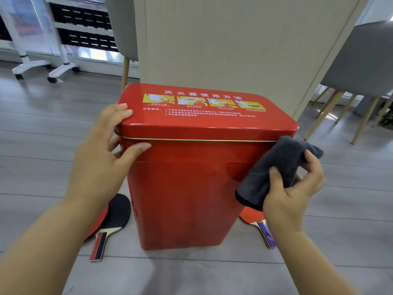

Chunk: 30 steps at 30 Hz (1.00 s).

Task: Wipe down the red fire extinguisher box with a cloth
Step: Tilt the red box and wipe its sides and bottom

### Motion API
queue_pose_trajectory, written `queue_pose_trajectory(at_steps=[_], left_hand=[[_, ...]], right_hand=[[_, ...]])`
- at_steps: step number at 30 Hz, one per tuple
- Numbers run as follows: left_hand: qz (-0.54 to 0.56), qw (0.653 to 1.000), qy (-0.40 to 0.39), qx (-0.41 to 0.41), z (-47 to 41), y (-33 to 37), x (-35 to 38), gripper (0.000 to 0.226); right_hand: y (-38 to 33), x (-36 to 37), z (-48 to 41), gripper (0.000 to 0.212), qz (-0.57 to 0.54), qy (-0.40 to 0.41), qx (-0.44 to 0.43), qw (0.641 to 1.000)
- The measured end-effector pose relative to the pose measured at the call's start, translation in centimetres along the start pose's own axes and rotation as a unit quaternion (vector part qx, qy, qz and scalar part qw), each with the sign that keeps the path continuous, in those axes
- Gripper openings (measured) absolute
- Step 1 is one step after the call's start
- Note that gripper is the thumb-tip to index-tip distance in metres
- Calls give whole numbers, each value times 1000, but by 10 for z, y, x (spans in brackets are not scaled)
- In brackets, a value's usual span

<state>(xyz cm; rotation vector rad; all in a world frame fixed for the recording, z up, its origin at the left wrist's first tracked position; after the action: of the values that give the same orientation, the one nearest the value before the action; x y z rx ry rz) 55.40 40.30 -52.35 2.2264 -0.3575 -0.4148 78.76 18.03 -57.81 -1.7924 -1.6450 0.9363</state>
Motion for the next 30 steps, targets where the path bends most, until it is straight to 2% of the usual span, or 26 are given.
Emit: queue_pose_trajectory(at_steps=[2,6,10,12,16,21,25,30], left_hand=[[-2,1000,-1,5,1,1,1,54],[-24,1000,-7,11,1,3,2,54],[-21,1000,-9,-3,2,5,0,51],[-12,1000,-12,-16,3,6,-2,47],[4,999,-33,-22,1,2,-9,30],[0,998,-54,-12,-5,-3,-13,34],[-42,997,-69,13,-5,-4,-15,36],[-46,995,-92,-11,-4,-8,-16,39]], right_hand=[[-2,-4,-5,57,10,10,11,1000],[-25,7,-1,57,95,-27,-126,987],[-47,32,19,48,175,-60,-274,944],[-57,45,31,41,190,-51,-318,928],[-75,74,54,41,184,-20,-354,917],[-99,115,92,58,176,0,-386,906],[-107,144,123,41,199,-6,-427,882],[-86,144,131,41,228,-28,-459,858]])
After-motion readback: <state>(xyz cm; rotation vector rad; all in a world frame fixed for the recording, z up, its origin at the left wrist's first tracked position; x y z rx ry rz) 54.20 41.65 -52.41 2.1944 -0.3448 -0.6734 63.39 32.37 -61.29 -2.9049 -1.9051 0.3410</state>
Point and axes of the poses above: each hand's wrist, its own z-axis away from the middle knuckle, its own x-axis out of the palm, y = z × x, the point moved 5 cm from there along -z, towards the middle knuckle, and after that the axes turned 8 degrees about z, right-handed, at the moved point
